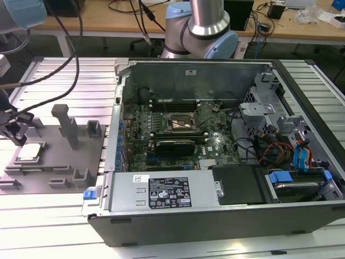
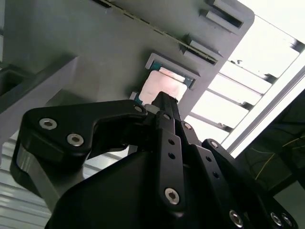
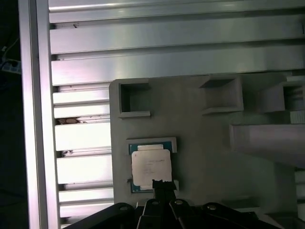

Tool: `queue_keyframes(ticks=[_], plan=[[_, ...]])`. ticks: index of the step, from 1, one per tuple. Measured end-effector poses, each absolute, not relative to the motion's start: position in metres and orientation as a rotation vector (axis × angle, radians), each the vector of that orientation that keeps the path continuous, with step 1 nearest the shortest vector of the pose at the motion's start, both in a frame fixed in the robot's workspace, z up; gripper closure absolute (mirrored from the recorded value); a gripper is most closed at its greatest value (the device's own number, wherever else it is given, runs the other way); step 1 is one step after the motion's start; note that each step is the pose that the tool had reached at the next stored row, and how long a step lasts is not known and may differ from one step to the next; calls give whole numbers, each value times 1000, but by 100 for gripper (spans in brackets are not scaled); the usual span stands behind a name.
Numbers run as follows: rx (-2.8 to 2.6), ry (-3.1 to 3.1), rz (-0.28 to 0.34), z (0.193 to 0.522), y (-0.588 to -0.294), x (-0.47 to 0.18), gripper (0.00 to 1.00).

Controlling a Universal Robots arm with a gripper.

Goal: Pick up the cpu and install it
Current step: 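Pick up the cpu and move it towards the insertion slot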

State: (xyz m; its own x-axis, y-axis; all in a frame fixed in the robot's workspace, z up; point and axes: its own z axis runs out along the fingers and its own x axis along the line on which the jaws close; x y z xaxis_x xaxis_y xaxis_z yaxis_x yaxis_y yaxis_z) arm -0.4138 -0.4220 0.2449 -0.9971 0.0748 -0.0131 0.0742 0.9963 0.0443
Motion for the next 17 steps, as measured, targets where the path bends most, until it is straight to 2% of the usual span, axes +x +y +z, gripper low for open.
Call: queue_keyframes(ticks=[17], plan=[[81,3127,69,215,-416,-417,89]])
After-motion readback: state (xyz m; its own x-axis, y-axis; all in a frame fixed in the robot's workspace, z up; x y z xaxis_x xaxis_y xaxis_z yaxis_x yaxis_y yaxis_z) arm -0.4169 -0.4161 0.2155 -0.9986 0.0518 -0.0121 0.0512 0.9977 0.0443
